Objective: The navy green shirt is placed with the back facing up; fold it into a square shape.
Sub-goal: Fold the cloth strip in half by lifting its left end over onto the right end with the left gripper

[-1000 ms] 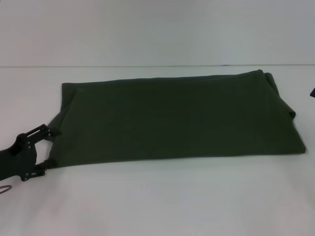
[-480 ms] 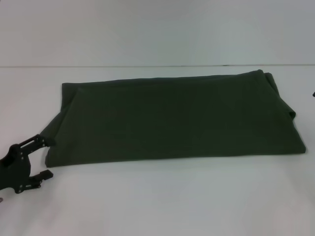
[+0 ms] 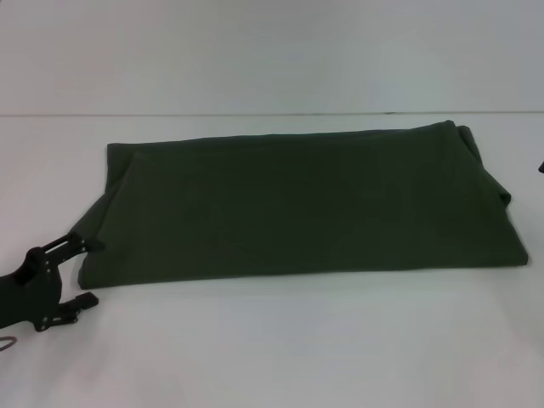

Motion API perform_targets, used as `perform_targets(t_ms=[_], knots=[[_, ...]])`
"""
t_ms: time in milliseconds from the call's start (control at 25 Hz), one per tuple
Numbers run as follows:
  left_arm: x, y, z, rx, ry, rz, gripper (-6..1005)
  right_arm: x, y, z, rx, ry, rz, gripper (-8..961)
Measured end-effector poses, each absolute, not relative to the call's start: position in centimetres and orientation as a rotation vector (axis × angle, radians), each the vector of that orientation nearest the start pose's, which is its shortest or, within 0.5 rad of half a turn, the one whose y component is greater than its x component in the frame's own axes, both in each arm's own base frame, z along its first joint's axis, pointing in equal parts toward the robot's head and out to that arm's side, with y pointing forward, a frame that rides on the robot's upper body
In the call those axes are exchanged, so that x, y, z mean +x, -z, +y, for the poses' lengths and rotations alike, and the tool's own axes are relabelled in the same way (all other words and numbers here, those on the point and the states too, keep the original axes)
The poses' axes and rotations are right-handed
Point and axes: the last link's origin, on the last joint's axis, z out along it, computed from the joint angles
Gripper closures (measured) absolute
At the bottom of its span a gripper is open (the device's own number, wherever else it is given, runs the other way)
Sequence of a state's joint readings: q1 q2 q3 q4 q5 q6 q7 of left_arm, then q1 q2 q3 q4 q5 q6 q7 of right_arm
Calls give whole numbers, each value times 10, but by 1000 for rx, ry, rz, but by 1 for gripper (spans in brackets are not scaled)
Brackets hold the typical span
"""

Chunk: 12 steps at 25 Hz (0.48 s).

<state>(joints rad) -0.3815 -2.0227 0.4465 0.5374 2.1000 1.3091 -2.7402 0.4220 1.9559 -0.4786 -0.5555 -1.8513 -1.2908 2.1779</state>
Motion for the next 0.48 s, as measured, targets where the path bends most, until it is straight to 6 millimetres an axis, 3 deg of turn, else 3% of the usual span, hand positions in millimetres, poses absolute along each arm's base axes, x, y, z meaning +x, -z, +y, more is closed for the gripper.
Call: perform_targets(t_ms=[480], knots=[[-363, -17, 315, 1467, -1054, 2835, 50, 356, -81, 339, -1721, -1033, 1743, 221]])
